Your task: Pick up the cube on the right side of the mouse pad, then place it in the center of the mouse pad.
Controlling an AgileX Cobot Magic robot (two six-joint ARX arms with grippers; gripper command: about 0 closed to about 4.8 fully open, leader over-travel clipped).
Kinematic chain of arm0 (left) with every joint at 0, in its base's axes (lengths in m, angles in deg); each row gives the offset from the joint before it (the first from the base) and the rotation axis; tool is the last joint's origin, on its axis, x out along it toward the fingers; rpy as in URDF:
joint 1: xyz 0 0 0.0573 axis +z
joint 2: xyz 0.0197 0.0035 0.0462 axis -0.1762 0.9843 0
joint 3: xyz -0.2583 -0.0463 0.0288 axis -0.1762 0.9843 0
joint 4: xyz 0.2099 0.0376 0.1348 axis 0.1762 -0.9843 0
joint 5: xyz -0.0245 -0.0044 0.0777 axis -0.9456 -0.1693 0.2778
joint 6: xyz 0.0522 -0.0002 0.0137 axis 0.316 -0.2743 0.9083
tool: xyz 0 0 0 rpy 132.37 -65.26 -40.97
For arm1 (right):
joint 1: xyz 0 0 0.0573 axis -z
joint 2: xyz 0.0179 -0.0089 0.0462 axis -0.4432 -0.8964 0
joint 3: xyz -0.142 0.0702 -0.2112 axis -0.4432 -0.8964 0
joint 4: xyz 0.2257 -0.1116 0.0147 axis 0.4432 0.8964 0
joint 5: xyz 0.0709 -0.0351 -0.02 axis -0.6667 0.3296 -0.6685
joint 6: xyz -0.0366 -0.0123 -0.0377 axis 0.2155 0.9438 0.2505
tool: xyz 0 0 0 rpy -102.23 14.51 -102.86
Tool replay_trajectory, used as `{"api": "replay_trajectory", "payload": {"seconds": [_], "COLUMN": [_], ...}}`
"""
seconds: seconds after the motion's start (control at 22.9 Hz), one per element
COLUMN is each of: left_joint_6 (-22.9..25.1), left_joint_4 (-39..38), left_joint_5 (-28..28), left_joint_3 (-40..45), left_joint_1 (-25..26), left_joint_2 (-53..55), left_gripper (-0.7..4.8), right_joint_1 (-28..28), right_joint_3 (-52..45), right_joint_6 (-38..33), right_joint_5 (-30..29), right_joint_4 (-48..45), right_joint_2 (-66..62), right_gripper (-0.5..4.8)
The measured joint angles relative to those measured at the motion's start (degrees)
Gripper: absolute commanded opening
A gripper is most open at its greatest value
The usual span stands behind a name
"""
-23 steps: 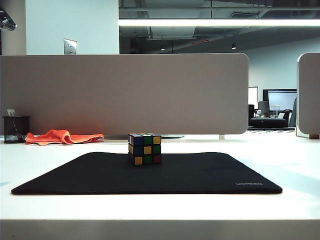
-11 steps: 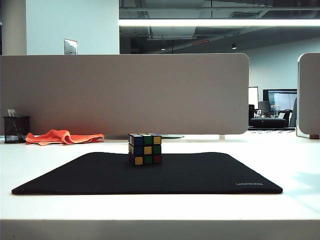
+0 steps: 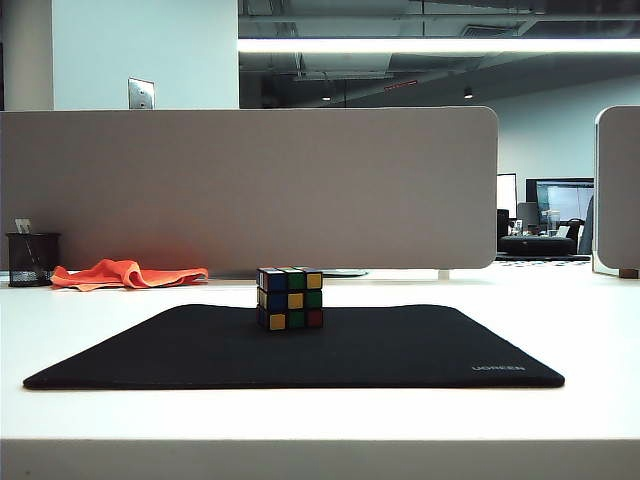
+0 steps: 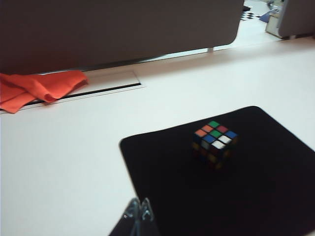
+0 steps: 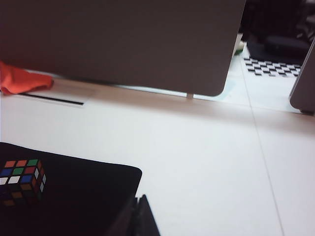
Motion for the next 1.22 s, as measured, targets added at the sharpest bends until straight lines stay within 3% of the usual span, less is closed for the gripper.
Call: {"api": "replay_trajectory", "payload": {"seconds": [0.13,0.26,0.57,0.7,0.92,1.22], "left_joint_6": [0.00,-4.20,-4.39,-4.33,-4.33,-5.57], "left_joint_4": [0.28,0.68,8.15,14.64,20.59,26.08], "left_joint_5": [3.45,4.15,4.81,4.79,2.38,6.71], "left_joint_3": [1.86,3.82,10.38,14.88,19.80,26.36], "left_joint_1": [0.02,0.00,0.02,0.00,0.00,0.00], "left_joint_2": [-0.44,-0.44,-3.28,-4.46,-4.44,-4.46], "left_gripper": [-0.05,-0.05,-0.05,-0.05,-0.05,-0.05], "right_joint_1": [0.00,0.00,-0.04,-0.04,-0.04,-0.04], "right_joint_3": [-4.09,-5.35,-13.00,-18.32,-26.21,-31.61], "right_joint_6": [0.00,-0.70,-0.07,-0.04,-0.04,-0.31], "right_joint_5": [0.50,1.53,1.51,1.53,1.51,1.57], "right_joint_4": [0.74,9.86,2.64,-1.81,-1.68,-2.40], "right_joint_2": [1.38,3.06,12.81,21.09,29.55,29.55], "right_gripper": [0.24,0.24,0.23,0.23,0.23,0.23]}}
